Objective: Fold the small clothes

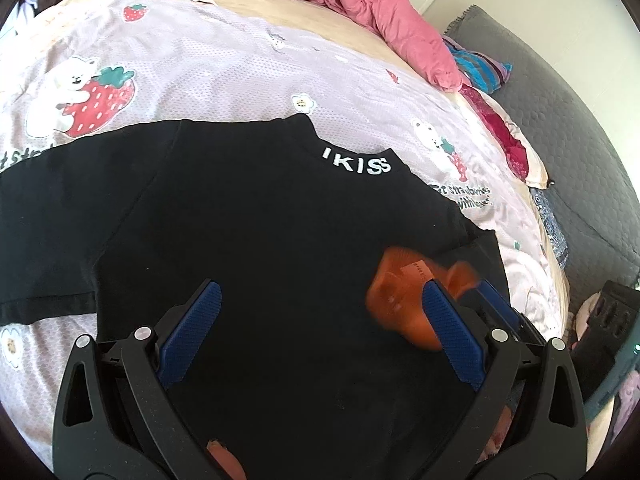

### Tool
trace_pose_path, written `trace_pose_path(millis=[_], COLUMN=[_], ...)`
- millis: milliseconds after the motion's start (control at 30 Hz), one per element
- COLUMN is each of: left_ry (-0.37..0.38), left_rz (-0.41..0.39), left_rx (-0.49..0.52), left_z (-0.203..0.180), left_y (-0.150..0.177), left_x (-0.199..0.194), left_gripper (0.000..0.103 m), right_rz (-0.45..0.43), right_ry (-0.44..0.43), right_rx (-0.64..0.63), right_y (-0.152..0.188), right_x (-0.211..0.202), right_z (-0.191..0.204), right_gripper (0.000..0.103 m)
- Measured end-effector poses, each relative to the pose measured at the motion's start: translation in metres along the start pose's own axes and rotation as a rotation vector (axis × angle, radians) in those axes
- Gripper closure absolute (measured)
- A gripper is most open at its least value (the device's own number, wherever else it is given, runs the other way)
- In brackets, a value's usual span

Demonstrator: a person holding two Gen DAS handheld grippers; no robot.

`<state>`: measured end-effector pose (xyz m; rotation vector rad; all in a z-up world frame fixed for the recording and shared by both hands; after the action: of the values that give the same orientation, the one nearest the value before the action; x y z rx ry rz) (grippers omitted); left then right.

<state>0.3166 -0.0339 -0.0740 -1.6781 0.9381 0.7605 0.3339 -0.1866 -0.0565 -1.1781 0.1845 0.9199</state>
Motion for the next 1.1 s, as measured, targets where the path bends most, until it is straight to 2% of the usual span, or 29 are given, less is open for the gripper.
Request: trace_pose_path(millis=[100, 233, 300, 400, 533, 633, 767, 800, 833, 867, 933, 967, 1100], left_ry=[0.006, 0.033, 0.034, 0.053, 0.069, 0.082, 0.063, 0.038, 0.016, 0.012, 0.042, 0.064, 0.083], left_rz=[0.012, 0.026, 0.036, 0.067, 0.103, 0.128, 0.157, 0.143, 0.121, 0.108, 0.107, 0.103, 0.034], left_rx=[-0.002, 0.017, 0.034, 0.058, 0.081, 0.083, 0.099, 0.114, 0.132, 0.143, 0.155, 0.159, 0.214], left_z=[0.0, -0.009, -0.014, -0.023, -0.03, -0.036, -0.046, -0.05, -0.053, -0.056, -0.063, -0.067, -0.074], left_y=[0.001, 0.007, 0.012, 0.021, 0.03, 0.036, 0.046, 0.047, 0.046, 0.046, 0.045, 0.045, 0.035], left_x=[0.004, 0.008, 0.012, 0.019, 0.03, 0.04, 0.057, 0.06, 0.061, 0.061, 0.061, 0.059, 0.032], left_gripper=[0.009, 0.014, 0.019, 0.03, 0.04, 0.041, 0.042, 0.046, 0.06, 0.07, 0.093, 0.097, 0.098], right_rz=[-0.022, -0.046, -0.059, -0.068, -0.096, -0.118, -0.137, -0.142, -0.149, -0.152, -0.161, -0.165, -0.187], right_ry=[-0.041, -0.069, -0.047, 0.051, 0.061, 0.076, 0.08, 0.082, 0.08, 0.078, 0.079, 0.082, 0.098], right_rx=[-0.014, 0.029, 0.06, 0.083, 0.174, 0.225, 0.266, 0.271, 0.279, 0.283, 0.292, 0.298, 0.368], right_y=[-0.005, -0.011, -0.013, -0.015, -0.017, -0.018, -0.019, -0.019, -0.019, -0.02, -0.022, -0.022, -0.018], right_x=[-0.009, -0.024, -0.032, -0.045, -0.061, -0.072, -0.079, -0.081, -0.083, -0.085, -0.087, -0.089, -0.098], right_z=[0.01, 0.004, -0.008, -0.032, -0.063, -0.08, -0.093, -0.095, -0.097, -0.099, -0.103, -0.107, -0.127], right_gripper=[0.033, 0.033, 0.033, 0.033, 0.033, 0.033, 0.033, 0.033, 0.033, 0.033, 0.033, 0.033, 0.033])
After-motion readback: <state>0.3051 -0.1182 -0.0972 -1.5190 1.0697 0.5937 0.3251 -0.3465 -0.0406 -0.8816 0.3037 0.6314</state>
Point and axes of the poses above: each gripper's, at about its wrist camera, not at the fingertips, and x roughly the way its jaws point, z to its left, y to its underside, the point moved 9 cm from there along x, roughly the way its jaws point, and after that the axes turned 10 degrees about -y, right-handed, at the moved point
